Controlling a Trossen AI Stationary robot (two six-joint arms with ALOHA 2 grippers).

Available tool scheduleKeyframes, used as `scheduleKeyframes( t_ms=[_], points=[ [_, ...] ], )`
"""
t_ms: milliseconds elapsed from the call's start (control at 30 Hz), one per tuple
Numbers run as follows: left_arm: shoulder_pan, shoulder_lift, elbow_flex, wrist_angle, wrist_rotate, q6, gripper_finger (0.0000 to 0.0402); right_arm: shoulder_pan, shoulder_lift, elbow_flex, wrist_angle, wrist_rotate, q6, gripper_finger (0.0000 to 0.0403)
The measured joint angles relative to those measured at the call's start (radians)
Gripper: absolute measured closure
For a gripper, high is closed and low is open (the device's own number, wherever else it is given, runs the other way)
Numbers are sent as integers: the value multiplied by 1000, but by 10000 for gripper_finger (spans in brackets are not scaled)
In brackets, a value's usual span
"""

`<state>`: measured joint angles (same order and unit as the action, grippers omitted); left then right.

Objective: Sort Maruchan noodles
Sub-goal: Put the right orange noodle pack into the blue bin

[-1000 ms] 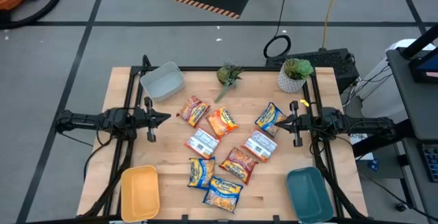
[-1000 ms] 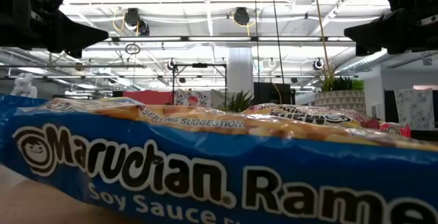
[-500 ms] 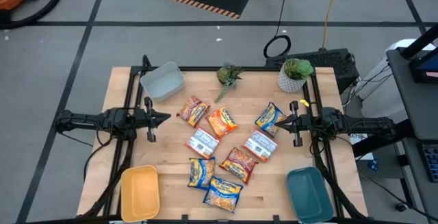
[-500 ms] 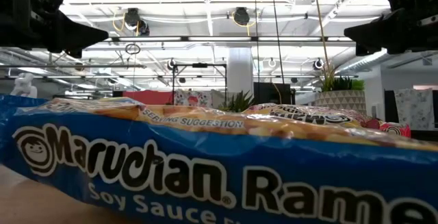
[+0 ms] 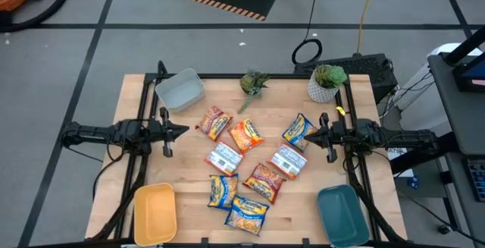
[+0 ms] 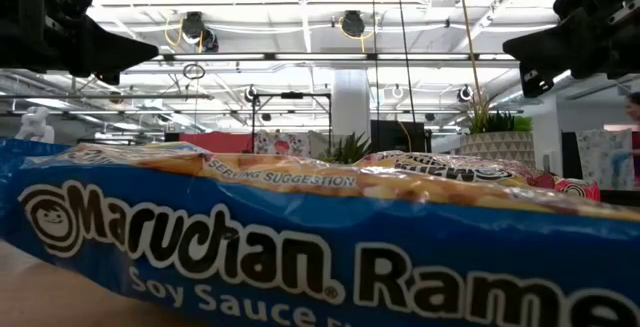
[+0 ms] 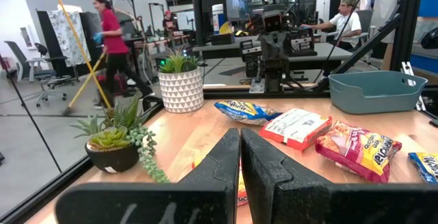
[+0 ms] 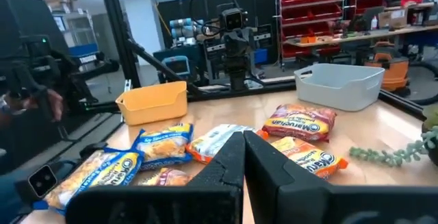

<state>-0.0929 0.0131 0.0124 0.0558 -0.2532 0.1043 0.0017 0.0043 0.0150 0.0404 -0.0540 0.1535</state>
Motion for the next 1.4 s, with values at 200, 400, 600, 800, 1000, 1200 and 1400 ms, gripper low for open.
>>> scheduleKeyframes(
  t_ms=[200,400,600,800,1000,1200,1400],
  points=[
    [0,0,0,0,0,0,380,0,0,0,38,28,165,403],
    [0,0,0,0,0,0,380,0,42,65,59,27,112,403],
    [0,0,0,0,-1,5,380,0,190,220,68,51,97,403],
    [0,0,0,1,-8,76,380,40,437,486,-44,97,80,403],
    [0,0,0,1,-10,77,380,118,702,780,-251,214,51,403],
    [0,0,0,1,-10,60,380,212,906,1009,-375,338,62,403],
    [0,0,0,1,-10,44,380,269,1080,1257,-654,447,178,403]
  ],
)
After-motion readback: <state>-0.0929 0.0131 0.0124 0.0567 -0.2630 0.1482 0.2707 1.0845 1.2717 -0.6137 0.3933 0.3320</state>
